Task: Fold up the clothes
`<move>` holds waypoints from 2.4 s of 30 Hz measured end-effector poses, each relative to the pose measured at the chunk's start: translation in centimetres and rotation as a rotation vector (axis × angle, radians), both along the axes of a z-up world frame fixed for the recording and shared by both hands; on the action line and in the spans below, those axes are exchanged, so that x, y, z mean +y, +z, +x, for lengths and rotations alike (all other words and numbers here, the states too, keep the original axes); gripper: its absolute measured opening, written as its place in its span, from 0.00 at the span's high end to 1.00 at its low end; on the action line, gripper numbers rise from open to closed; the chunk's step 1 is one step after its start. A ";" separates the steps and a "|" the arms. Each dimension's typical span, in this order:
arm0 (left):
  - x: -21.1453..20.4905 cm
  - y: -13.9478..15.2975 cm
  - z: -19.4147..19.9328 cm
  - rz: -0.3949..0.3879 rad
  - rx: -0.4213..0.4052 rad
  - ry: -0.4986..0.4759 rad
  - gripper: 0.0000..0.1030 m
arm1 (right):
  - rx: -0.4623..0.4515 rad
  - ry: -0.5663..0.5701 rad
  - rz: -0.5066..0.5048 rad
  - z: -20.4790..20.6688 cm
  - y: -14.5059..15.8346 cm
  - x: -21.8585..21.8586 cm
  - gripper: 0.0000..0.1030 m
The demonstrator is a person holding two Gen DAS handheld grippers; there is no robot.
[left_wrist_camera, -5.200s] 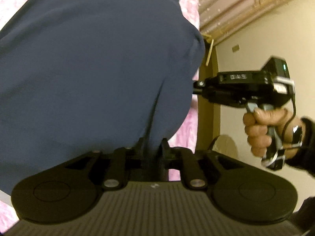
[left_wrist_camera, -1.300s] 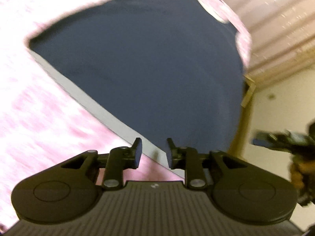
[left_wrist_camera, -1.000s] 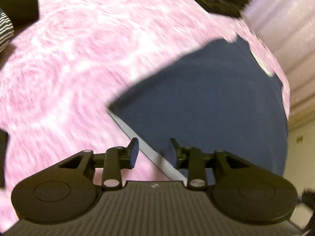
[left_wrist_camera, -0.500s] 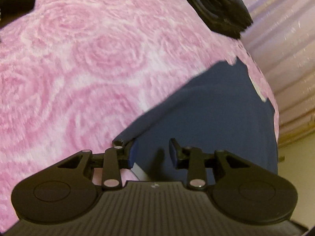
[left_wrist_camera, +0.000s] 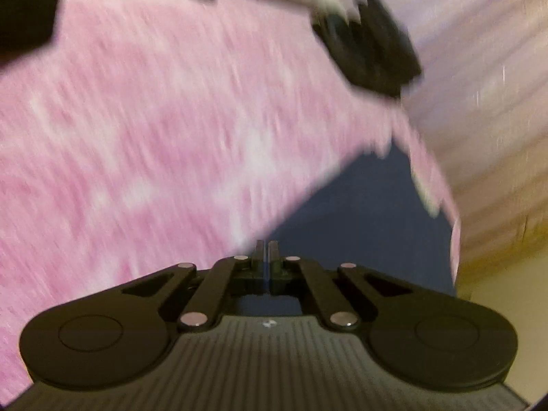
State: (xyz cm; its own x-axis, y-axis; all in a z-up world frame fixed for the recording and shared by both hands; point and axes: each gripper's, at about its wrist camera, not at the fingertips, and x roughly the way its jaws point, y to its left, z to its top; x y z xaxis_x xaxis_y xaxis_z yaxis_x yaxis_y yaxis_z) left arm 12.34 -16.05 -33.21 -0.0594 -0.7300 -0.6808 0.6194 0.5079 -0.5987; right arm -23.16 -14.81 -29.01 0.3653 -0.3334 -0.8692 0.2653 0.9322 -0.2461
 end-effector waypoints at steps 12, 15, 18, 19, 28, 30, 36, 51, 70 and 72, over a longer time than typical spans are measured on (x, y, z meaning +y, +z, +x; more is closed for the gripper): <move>0.6 -2.4 -0.3 0.147 0.026 -0.107 0.80 | -0.013 -0.055 0.073 -0.7 0.2 -0.2 0.97; 0.0 -3.1 -1.1 0.171 -0.019 -0.138 0.78 | 0.004 -0.063 0.087 -1.4 0.2 -0.5 0.97; -0.6 -3.1 -1.4 0.179 -0.045 -0.174 0.96 | 0.013 -0.057 0.094 -1.5 -0.2 -0.6 0.97; -0.9 -2.9 -1.5 0.181 -0.061 -0.189 0.99 | 0.006 -0.058 0.095 -1.3 -0.1 -0.7 0.97; -1.9 -2.5 1.4 0.186 -0.057 -0.185 0.99 | -0.062 -0.035 0.105 0.6 0.5 -0.4 0.97; -1.3 -3.3 1.1 0.216 -0.039 -0.183 0.98 | -0.026 -0.036 0.119 0.0 -0.6 -0.2 0.97; -0.9 -3.7 0.9 0.223 -0.026 -0.128 0.95 | 0.030 0.008 0.093 -1.5 -1.8 0.4 0.96; 0.9 2.3 -17.7 0.158 -0.339 -0.622 0.85 | -0.056 -0.296 0.229 -6.0 -0.4 -0.3 0.29; 0.7 2.0 -34.5 -0.037 -0.662 -1.337 0.72 | -0.070 -0.630 0.276 -12.4 -0.1 1.2 1.00; 2.1 1.3 -36.4 -0.044 -0.756 -1.420 0.65 | -0.089 -0.650 0.271 -12.6 -0.2 0.9 0.73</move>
